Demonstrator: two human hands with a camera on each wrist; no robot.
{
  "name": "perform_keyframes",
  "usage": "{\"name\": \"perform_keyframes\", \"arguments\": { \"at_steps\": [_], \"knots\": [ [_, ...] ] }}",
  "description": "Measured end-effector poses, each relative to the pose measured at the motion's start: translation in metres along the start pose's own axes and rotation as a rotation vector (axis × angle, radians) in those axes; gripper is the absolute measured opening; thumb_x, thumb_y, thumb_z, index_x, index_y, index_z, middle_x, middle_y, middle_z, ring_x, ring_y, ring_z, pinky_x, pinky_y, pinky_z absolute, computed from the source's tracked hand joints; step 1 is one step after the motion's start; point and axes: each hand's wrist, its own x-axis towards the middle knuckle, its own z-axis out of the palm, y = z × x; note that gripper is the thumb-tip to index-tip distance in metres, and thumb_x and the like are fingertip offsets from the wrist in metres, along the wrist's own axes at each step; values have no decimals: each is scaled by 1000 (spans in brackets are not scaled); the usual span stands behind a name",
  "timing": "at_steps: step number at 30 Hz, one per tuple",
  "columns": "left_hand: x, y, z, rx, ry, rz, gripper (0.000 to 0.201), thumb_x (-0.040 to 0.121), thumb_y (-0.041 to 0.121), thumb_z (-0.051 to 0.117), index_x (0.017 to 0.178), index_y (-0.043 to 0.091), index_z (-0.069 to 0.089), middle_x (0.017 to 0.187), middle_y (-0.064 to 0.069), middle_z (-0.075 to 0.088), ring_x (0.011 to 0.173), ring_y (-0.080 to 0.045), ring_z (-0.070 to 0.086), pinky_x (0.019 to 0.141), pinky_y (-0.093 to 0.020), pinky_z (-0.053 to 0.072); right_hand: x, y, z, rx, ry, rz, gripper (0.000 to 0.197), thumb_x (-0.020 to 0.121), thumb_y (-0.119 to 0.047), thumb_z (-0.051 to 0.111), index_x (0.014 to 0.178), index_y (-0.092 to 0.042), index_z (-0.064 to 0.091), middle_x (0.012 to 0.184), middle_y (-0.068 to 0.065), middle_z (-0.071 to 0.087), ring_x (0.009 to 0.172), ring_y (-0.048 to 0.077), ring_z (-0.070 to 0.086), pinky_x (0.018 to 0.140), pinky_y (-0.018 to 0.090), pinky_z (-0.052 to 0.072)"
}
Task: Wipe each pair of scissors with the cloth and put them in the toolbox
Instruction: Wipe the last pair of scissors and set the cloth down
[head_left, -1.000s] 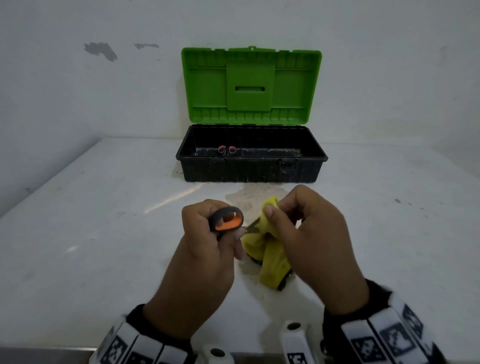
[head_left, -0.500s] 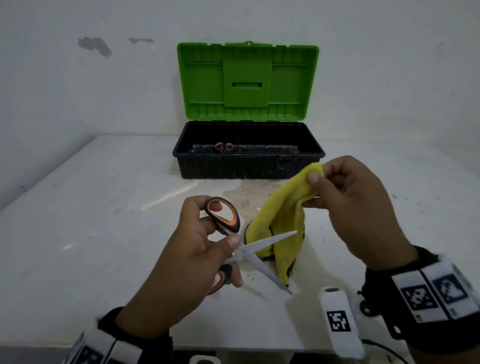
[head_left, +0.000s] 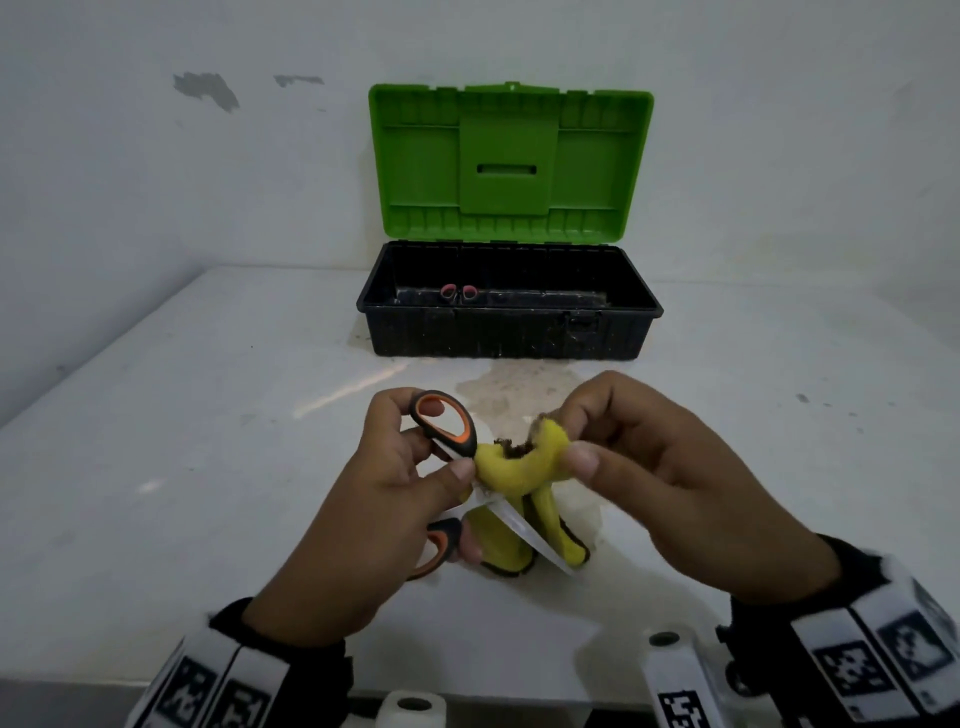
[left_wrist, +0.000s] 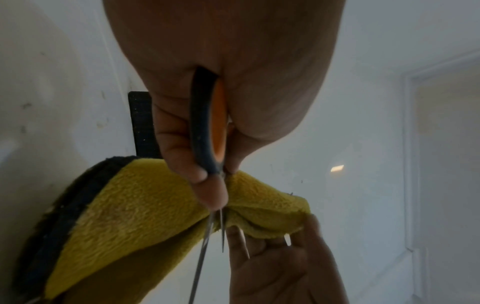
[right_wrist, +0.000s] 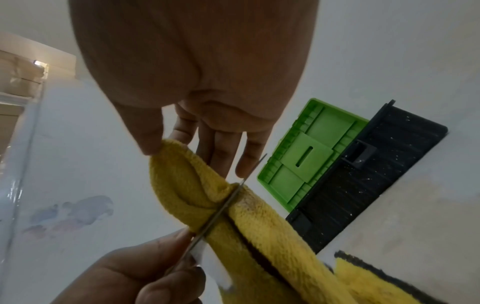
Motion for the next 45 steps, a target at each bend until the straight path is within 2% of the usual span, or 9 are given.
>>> {"name": "perform_keyframes", "arguments": {
  "at_steps": [3,7,11,16,21,28,35,41,45],
  "knots": [
    [-1,2,2,-42,-24,-10,30,95,3,56,112,26,46,93,-2,71,60,-24,63,51,-31,51,2,1,0,-46,45,15,31,102,-31,45,88,-12,65,86,7,70,89,28,67,83,40,53],
    [0,3,5,-17,-39,-7,30,96,4,55,114,27,45,92,0,71,62,-23,64,51,-32,51,6,4,5,-232,14,98,10,83,-20,77,91,-21,71,81,-6,69,79,12,67,71,19,52],
    [0,1,4,40,-32,26,30,97,7,54,113,31,44,93,2,72,66,-22,66,60,-32,50,10,8,11,-502,-18,151,31,72,-38,83,101,-37,71,100,-17,60,92,3,61,80,19,53],
    [-2,5,5,32,-32,43,19,98,18,51,112,30,45,89,6,69,55,-22,66,51,-35,53,16,8,13,-503,-140,222,23,81,-46,73,102,-38,76,97,-20,71,91,-1,62,78,15,49],
    [3,-1,-1,210,-6,102,12,99,26,49,95,38,50,93,4,69,62,-21,65,58,-36,54,19,6,9,-481,-302,236,16,92,-38,64,100,-28,74,95,-12,72,87,6,65,79,30,51],
    [2,6,-6,98,-21,111,7,101,13,47,97,19,48,82,-9,68,47,-41,62,48,-38,51,19,3,-1,-415,-314,230,19,93,-36,63,101,-24,76,97,-11,74,91,8,68,84,33,53],
    [1,12,-8,97,3,105,4,101,12,45,100,16,46,79,-1,70,46,-36,63,48,-36,50,12,5,-21,-412,-268,213,20,90,-37,63,96,-24,78,91,-14,75,86,5,69,78,20,52],
    [0,15,-9,57,70,107,1,101,14,45,101,13,45,76,-4,71,43,-35,62,44,-35,49,2,5,-43,-412,-192,240,19,87,-38,64,89,-26,78,83,-4,75,75,9,69,71,20,53],
    [-1,15,-5,34,264,150,6,101,21,46,104,18,49,70,-10,69,43,-29,64,42,-30,53,-2,8,-62,-275,106,228,24,88,-32,60,77,-18,77,71,7,73,63,17,65,61,19,51]
  ]
}}
